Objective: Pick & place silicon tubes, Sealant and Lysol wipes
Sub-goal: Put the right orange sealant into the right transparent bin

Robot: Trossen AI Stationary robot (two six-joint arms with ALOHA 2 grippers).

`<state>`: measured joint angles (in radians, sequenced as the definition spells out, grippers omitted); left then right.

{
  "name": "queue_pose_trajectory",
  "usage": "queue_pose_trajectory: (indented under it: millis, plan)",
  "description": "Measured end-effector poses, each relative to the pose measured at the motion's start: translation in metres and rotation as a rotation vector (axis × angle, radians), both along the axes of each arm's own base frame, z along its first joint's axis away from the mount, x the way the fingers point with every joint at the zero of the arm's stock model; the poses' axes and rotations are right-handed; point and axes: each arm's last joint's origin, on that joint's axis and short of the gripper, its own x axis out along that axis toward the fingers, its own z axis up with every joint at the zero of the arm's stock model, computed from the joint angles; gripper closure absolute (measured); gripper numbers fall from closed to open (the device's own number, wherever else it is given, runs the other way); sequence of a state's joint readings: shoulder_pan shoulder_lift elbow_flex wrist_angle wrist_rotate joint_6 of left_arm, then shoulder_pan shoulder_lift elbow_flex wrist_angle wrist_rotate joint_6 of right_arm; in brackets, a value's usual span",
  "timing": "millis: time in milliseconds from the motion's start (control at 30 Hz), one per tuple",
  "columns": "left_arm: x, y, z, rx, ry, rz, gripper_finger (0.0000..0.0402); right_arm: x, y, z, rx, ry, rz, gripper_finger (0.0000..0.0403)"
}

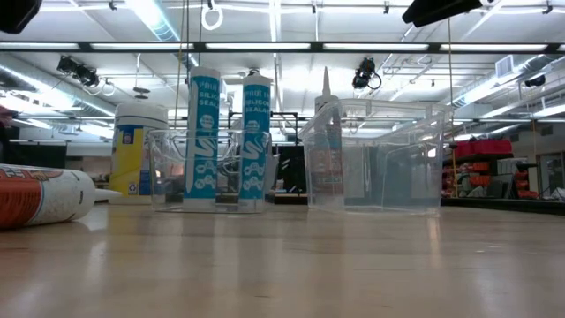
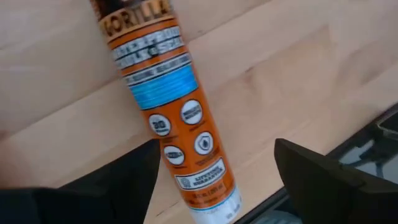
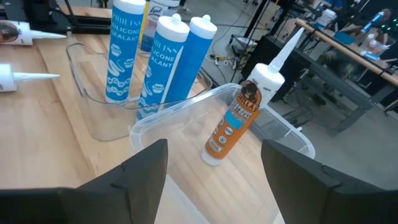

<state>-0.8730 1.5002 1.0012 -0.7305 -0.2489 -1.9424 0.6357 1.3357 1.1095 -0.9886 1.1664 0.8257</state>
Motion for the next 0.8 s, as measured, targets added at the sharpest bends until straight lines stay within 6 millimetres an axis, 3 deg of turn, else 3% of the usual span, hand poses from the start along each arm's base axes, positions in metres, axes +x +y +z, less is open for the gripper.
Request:
queue_pose_trajectory:
  millis: [367,800]
  plan:
    - [0.003,-0.018,-0.032,-0.025,0.079,-0.012,0.0087,0.0,0.001,-0.014,0.019,0.003,0.005,0.0137]
    - [0.015,-0.033,-0.072,-0.013,0.14,-0.014,0.0087,0.001,0.001,-0.014,0.038,0.002,0.01,0.0137]
